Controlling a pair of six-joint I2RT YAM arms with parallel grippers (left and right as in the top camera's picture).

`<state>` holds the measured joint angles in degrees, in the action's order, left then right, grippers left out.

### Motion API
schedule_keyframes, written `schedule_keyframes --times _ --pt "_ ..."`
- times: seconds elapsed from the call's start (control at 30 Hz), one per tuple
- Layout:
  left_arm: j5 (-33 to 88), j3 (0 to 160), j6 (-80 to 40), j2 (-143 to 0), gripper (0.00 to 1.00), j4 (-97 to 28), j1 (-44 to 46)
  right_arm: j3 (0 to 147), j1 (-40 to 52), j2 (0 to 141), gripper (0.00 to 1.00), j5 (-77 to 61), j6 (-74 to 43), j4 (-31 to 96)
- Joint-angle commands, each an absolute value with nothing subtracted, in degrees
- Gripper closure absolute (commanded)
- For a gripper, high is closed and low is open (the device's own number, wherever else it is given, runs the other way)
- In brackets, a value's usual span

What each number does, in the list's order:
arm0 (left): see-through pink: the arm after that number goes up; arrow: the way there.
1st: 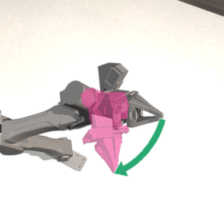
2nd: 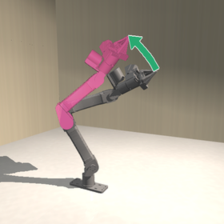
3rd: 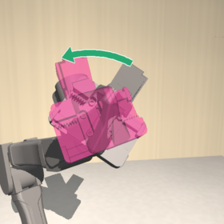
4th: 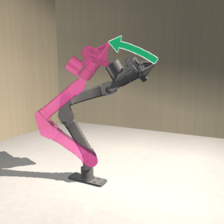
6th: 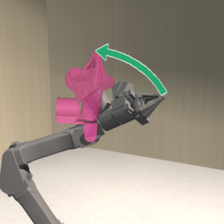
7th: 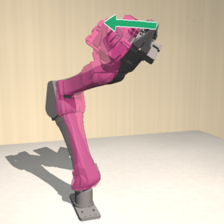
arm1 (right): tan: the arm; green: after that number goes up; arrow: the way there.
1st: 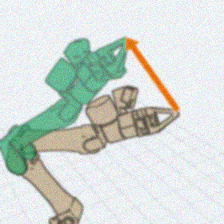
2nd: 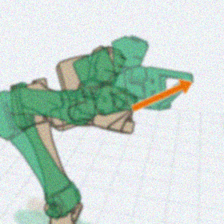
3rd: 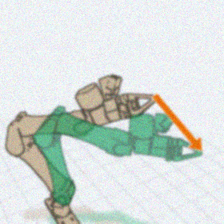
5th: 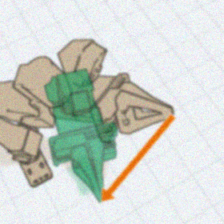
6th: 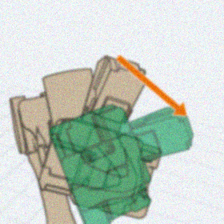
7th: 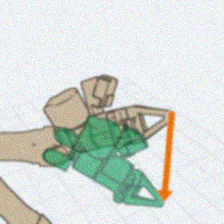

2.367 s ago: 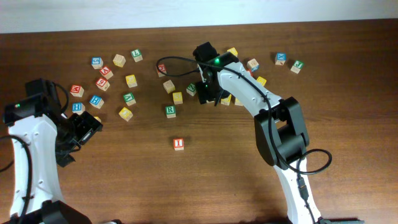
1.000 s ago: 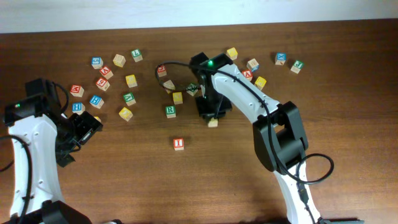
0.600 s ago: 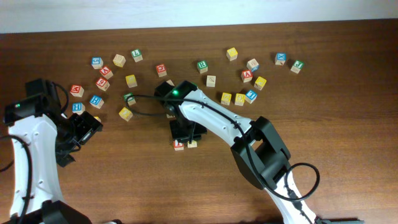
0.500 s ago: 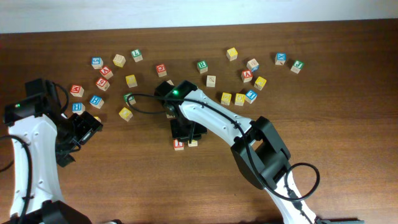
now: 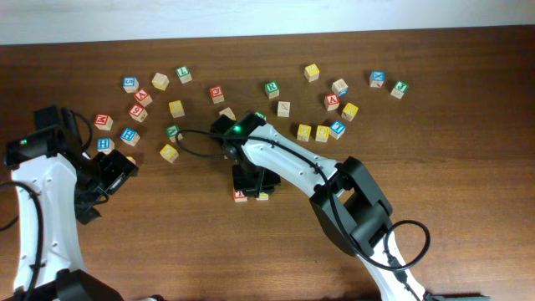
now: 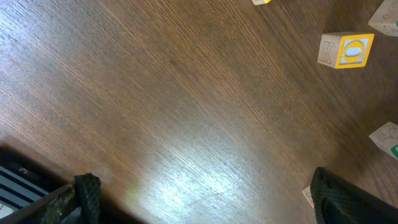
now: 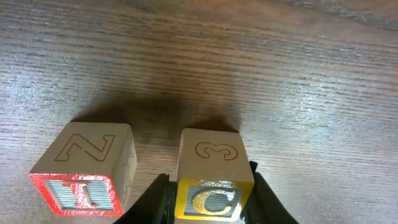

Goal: Spell out ICRA
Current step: 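Place the C block right of the I block and release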

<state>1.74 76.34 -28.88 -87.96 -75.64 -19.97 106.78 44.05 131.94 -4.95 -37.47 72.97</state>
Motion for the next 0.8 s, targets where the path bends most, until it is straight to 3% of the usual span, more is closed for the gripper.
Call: schedule_keyframes --times 0.0,0.07,0.17,0.3,0.53,0.57,0.6,0.77 --pt "1.8 76.8 -28.2 -87.2 0.01 -75.5 -20.1 106.3 44.7 130.9 0.76 -5.6 -36.7 73.6" --pt "1.8 76.8 -28.2 -87.2 0.01 -75.5 -20.1 106.3 44.7 130.9 0.76 -5.6 -36.3 73.5" --pt "1.8 76.8 -28.2 -87.2 0.01 -75.5 -20.1 106.3 44.7 130.9 0.64 -5.5 -36.2 73.5" --pt "1.8 76.8 -28.2 -87.2 0.01 -75.5 -20.1 107.9 44.5 130.8 0.57 -5.1 -34.7 73.9" --pt "1.8 76.8 -28.2 -87.2 0.01 -75.5 -20.1 122.4 39.5 130.8 0.55 -4.1 -28.7 84.2" --pt "1.8 76.8 -28.2 -87.2 0.01 -75.5 -20.1 124.3 38.9 130.8 0.47 -4.5 -26.0 84.6" --pt "1.8 76.8 -28.2 -87.2 0.01 -75.5 -20.1 127.7 37.7 130.8 0.22 -4.4 -22.4 85.3" --pt "1.8 76.8 -28.2 -87.2 0.01 -75.5 -20.1 134.2 32.1 130.8 0.10 -4.2 -19.4 76.1"
